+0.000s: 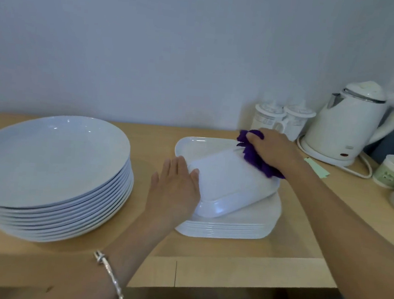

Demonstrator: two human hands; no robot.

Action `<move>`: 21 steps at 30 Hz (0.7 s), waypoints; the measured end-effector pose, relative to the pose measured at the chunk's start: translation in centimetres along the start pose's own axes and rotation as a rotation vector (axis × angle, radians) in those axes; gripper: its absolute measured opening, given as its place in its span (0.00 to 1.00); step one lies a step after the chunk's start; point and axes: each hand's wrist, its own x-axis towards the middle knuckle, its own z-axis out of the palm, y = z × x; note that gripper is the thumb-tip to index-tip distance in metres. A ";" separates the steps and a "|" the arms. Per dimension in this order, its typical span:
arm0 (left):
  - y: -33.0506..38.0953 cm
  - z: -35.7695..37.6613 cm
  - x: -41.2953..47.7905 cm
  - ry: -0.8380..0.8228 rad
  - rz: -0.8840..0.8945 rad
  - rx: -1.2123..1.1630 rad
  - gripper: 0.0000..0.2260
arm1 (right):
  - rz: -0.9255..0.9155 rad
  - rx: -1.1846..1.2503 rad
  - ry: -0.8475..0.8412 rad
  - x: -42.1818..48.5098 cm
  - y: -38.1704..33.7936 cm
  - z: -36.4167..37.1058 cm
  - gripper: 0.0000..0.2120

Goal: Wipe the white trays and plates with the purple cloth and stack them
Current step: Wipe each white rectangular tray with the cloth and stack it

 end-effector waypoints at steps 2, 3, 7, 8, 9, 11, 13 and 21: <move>0.0 0.1 0.1 0.022 0.001 0.001 0.19 | -0.142 -0.033 0.099 -2.0 -1.1 1.2 0.14; -0.1 0.1 0.1 0.023 -0.002 0.003 0.20 | -0.266 -0.014 0.129 -3.4 -2.4 2.0 0.14; -0.2 0.0 0.1 -0.022 -0.005 0.002 0.22 | -0.506 0.070 0.080 -6.6 -5.1 3.4 0.15; -0.2 -0.1 0.1 -0.017 -0.009 0.003 0.21 | -0.415 0.064 0.098 -5.7 -4.2 3.1 0.15; -0.2 -0.1 0.0 -0.006 -0.008 0.013 0.20 | -0.295 0.045 0.127 -4.5 -2.9 2.6 0.15; -0.2 -0.1 -0.1 0.008 -0.010 0.021 0.18 | -0.023 0.101 0.142 -2.6 0.0 1.3 0.16; -0.1 -0.1 -0.1 0.007 -0.028 -0.010 0.19 | 0.114 0.292 0.111 -3.2 1.4 1.0 0.15; 0.2 -0.7 -0.2 -0.024 0.007 0.008 0.24 | -0.275 0.073 0.131 -14.0 -1.7 2.5 0.20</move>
